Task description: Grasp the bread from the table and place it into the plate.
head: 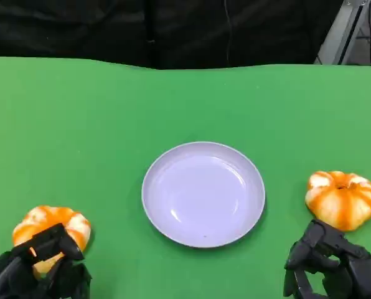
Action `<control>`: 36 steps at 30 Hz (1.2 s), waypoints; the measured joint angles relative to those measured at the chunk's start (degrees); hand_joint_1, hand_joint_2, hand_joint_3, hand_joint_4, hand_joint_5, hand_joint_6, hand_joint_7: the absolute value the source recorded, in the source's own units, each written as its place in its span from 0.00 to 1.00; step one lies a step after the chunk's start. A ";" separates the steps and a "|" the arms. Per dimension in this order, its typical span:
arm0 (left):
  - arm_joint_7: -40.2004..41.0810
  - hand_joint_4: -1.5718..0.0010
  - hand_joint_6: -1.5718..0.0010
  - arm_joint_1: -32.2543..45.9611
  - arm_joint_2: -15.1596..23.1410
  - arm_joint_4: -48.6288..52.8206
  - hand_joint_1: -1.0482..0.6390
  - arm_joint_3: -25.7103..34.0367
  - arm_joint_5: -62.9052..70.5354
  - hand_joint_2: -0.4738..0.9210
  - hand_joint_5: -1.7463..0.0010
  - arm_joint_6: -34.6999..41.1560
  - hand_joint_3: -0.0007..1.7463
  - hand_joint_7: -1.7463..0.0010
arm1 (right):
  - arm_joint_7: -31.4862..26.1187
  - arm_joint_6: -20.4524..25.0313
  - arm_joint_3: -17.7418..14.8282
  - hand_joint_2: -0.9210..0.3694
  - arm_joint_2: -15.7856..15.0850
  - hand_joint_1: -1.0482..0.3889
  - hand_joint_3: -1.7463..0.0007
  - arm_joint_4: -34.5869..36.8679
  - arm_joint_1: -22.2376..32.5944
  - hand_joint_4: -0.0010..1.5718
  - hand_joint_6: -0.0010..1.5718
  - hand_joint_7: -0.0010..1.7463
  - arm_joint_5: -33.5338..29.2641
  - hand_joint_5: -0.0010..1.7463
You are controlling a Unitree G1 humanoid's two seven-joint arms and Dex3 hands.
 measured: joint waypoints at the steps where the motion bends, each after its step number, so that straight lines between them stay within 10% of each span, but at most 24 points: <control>1: 0.00 0.46 0.55 0.00 0.00 0.00 0.56 0.00 0.00 0.86 0.00 0.00 0.53 0.00 | 0.00 0.00 0.00 0.32 0.00 0.62 0.26 0.00 0.00 0.53 0.47 0.90 0.00 1.00; 23: 0.00 0.46 0.55 0.00 0.00 0.00 0.56 -0.01 0.00 0.86 0.00 0.00 0.53 0.00 | 0.00 0.00 0.00 0.32 0.00 0.62 0.26 0.00 0.00 0.53 0.47 0.90 0.00 1.00; 27: 1.43 0.58 0.53 0.24 -1.05 -0.21 0.53 0.03 2.24 0.80 0.15 -3.38 0.44 0.38 | -0.02 0.00 0.00 0.32 0.00 0.62 0.26 0.00 0.01 0.53 0.48 0.90 0.00 1.00; 35: 4.04 0.59 0.52 0.84 -3.33 -0.77 0.53 -0.01 5.48 0.81 0.17 -10.39 0.42 0.43 | -0.05 0.00 0.00 0.32 0.01 0.62 0.26 0.00 0.01 0.53 0.48 0.90 0.00 1.00; 36: 4.04 0.82 0.70 0.86 -3.33 -0.77 0.26 -0.01 5.48 0.91 0.63 -10.48 0.25 0.72 | -0.05 0.00 0.00 0.33 0.01 0.62 0.26 0.00 0.01 0.53 0.48 0.89 0.00 1.00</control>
